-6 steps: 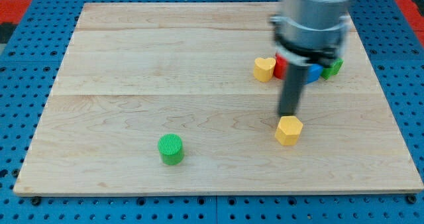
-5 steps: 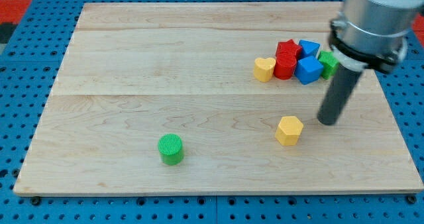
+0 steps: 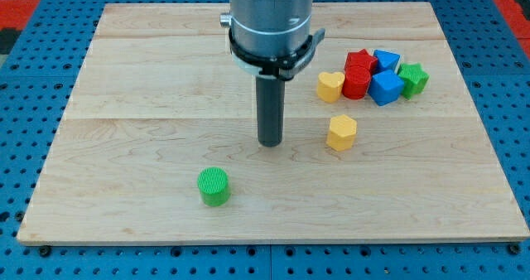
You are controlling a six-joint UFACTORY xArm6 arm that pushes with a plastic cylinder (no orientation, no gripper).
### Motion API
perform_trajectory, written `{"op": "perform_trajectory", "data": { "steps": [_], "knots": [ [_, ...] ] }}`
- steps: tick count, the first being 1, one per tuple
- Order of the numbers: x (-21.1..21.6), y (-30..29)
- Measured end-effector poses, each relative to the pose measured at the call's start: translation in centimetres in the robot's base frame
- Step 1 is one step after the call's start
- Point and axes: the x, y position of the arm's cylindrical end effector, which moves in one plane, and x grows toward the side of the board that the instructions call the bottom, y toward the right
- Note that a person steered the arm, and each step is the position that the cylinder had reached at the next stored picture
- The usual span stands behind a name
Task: Push the yellow hexagon into the red circle
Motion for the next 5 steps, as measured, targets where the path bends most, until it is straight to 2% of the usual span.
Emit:
{"op": "perform_trajectory", "data": {
  "steps": [1, 2, 3, 5],
  "knots": [
    [5.1, 2.5],
    [4.5, 3.7],
    [2.7, 7.0],
    [-4.6, 10.0]
  ]
}}
